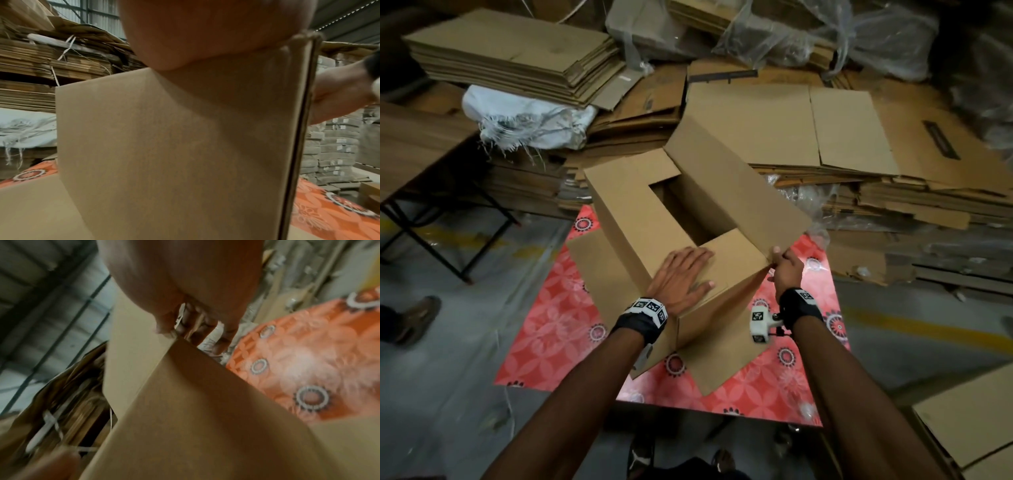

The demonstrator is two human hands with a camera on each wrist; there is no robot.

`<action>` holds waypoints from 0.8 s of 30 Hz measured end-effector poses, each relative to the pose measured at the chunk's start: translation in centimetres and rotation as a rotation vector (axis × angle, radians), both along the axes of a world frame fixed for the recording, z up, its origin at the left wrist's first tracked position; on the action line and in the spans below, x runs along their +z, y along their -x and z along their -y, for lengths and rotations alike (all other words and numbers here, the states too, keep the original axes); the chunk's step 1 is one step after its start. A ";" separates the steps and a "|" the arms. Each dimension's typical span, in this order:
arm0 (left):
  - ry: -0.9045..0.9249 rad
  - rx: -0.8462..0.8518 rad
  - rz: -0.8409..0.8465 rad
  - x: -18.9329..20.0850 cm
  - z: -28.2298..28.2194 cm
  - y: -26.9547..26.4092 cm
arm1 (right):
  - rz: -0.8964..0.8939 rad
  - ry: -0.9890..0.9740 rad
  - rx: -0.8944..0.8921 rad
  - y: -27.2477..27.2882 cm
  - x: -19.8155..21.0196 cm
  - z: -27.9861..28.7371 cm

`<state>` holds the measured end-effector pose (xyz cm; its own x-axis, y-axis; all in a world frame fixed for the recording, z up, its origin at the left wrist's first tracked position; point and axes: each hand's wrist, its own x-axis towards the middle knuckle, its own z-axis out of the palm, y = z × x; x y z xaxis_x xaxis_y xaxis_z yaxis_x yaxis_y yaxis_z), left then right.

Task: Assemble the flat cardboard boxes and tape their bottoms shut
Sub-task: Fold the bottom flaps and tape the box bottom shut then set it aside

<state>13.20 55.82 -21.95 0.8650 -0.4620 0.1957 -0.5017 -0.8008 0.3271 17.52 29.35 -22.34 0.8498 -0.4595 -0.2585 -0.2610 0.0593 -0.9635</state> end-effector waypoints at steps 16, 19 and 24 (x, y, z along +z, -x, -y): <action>-0.053 0.023 -0.008 -0.1 0.3 -0.9 | -0.129 0.022 -0.239 -0.8 -2.7 -1.4; -0.020 0.039 0.013 0.2 0.6 -1.4 | -0.002 0.143 -0.149 1.3 -1.4 -4.1; 0.232 0.046 -0.024 2.4 1.7 -2.8 | 0.035 0.307 0.034 2.2 0.1 -4.9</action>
